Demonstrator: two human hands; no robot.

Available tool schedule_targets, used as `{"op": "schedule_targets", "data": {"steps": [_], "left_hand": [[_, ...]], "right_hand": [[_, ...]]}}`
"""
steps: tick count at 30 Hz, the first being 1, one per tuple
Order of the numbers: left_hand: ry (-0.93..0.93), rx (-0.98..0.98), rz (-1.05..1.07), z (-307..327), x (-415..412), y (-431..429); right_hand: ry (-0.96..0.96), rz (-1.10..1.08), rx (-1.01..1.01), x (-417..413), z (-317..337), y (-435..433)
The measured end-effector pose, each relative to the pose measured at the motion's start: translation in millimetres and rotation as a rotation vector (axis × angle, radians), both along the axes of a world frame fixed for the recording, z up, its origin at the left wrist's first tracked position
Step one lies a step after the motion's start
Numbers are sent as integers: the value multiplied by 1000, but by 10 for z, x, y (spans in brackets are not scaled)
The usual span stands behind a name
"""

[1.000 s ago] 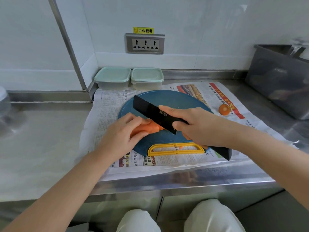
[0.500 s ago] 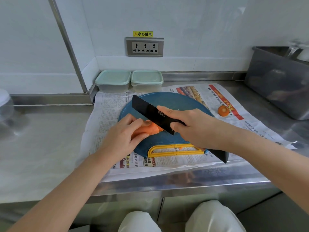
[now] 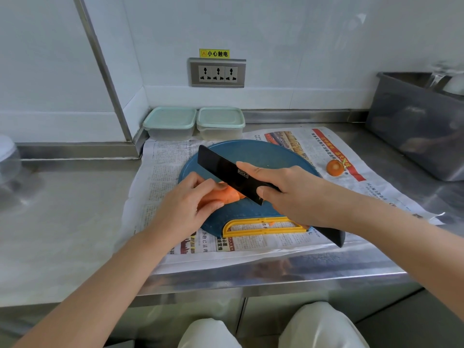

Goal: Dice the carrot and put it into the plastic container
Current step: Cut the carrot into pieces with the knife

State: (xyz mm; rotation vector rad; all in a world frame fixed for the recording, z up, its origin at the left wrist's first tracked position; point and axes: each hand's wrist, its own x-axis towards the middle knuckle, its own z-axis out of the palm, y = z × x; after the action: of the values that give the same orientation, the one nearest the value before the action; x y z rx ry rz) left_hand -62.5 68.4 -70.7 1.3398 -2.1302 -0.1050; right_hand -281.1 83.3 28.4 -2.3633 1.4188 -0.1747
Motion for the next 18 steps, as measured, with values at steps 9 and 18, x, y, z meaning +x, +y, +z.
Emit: {"op": "schedule_targets", "data": {"steps": [9, 18], "left_hand": [[-12, -42, -1, -4, -16, 0], [-5, -51, -9, -3, -16, -18]], "right_hand": [[22, 20, 103, 28, 59, -73], [74, 37, 152, 133, 48, -161]]}}
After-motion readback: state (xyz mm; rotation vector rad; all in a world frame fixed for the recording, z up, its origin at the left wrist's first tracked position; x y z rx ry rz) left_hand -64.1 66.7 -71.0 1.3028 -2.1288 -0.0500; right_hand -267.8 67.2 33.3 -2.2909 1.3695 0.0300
